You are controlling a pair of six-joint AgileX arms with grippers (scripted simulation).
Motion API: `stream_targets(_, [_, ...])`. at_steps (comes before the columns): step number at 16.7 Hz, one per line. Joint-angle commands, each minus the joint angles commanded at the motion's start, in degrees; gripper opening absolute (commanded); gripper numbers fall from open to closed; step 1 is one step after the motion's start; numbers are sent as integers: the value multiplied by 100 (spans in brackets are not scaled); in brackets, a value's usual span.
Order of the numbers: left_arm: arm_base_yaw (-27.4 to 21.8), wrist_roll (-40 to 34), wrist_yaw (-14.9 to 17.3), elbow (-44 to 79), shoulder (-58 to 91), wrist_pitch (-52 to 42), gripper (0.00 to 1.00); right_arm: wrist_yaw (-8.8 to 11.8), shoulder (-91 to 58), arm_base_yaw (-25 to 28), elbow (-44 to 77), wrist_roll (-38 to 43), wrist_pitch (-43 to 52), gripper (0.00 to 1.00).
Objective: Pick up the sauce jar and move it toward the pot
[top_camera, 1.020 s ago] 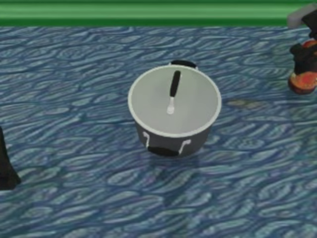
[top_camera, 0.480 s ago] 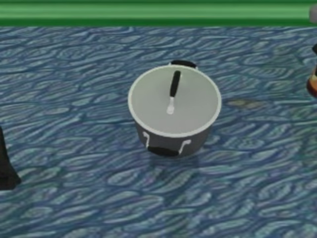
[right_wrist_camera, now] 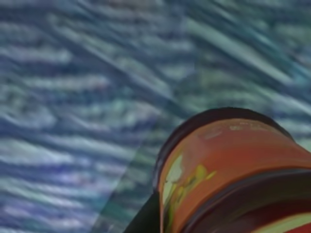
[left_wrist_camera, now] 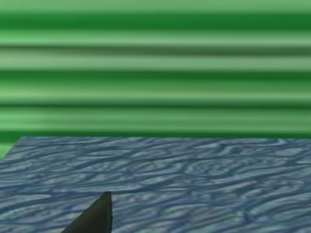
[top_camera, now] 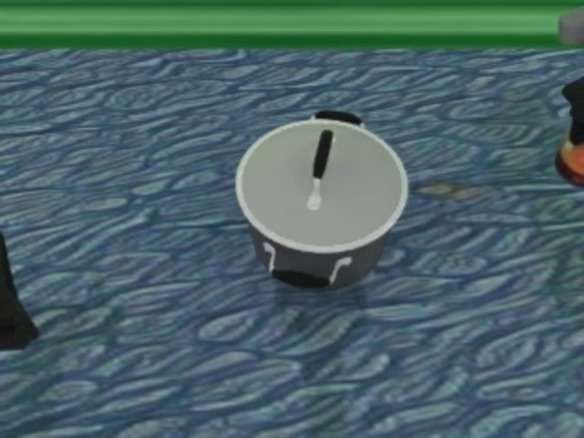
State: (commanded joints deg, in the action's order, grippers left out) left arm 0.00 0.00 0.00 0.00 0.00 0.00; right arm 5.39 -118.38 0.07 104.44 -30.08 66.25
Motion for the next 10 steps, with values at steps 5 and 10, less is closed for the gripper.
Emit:
stream_targets(5, [0, 0, 0, 0, 0, 0, 100, -357, 29, 613, -430, 1787, -420, 0])
stream_targets(10, [0, 0, 0, 0, 0, 0, 100, -761, 105, 1359, -974, 3928, -932, 0])
